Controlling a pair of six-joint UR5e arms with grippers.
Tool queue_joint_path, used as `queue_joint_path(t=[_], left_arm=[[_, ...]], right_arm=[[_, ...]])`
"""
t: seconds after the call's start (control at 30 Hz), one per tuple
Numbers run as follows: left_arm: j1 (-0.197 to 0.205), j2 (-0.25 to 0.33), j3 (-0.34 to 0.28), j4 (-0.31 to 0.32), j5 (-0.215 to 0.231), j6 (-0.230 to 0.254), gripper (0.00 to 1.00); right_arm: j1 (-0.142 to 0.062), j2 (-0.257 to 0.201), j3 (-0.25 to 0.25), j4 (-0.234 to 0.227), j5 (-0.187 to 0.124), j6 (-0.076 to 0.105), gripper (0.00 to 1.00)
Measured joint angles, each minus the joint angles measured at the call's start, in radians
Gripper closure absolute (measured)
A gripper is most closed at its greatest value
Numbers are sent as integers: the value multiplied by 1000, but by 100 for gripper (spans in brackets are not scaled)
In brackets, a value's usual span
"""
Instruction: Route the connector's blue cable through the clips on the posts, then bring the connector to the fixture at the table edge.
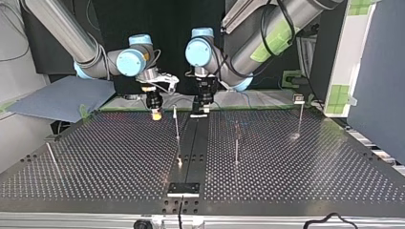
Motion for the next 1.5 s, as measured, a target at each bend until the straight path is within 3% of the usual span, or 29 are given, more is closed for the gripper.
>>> queue_joint_path(t=[0.57,0.8,1.03,1.5], left_arm=[[-3,-22,-27,31,6,3,100],[-11,-30,-27,25,9,3,100],[-16,-64,-28,27,16,5,100],[-16,-72,-28,41,35,11,100]], right_arm=[[7,-1,43,-8,11,-5,100],[-1,-1,65,-16,19,-4,100],[-10,-1,67,-13,31,-4,100],[-27,0,67,-12,30,-4,100]])
